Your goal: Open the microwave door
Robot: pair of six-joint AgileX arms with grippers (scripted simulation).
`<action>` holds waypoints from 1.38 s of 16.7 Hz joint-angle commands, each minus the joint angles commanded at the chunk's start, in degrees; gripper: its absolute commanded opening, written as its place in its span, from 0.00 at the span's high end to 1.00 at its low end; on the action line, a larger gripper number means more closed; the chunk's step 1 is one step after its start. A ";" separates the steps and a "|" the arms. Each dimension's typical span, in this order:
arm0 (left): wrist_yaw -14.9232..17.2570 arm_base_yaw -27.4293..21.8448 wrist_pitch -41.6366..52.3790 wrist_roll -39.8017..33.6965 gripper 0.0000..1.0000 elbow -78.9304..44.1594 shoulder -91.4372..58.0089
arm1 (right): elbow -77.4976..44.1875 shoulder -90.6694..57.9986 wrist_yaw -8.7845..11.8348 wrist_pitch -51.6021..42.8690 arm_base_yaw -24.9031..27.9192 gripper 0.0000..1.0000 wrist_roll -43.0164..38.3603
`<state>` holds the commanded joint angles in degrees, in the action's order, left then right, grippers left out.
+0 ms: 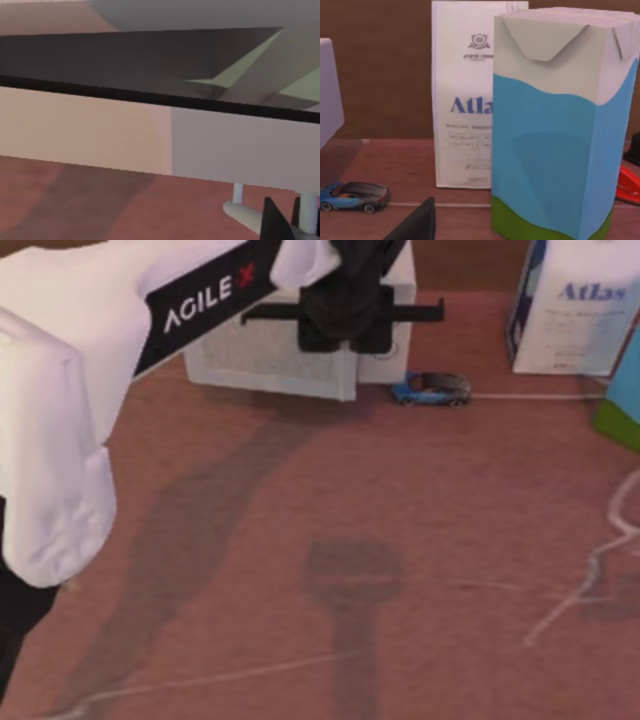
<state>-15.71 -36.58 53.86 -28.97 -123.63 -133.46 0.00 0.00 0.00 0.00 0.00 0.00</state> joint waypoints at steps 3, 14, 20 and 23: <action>0.33 -0.41 -0.09 -0.26 1.00 -0.20 0.04 | 0.00 0.00 0.00 0.00 0.00 0.00 0.00; 2.14 0.37 -4.91 4.52 1.00 9.06 5.30 | 0.00 0.00 0.00 0.00 0.00 0.00 0.00; 2.14 0.37 -4.91 4.52 1.00 9.06 5.30 | 0.00 0.00 0.00 0.00 0.00 0.00 0.00; 2.14 0.37 -4.91 4.52 1.00 9.06 5.30 | 0.00 0.00 0.00 0.00 0.00 0.00 0.00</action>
<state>-13.56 -36.21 48.95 -24.45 -114.57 -128.16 0.00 0.00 0.00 0.00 0.00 0.00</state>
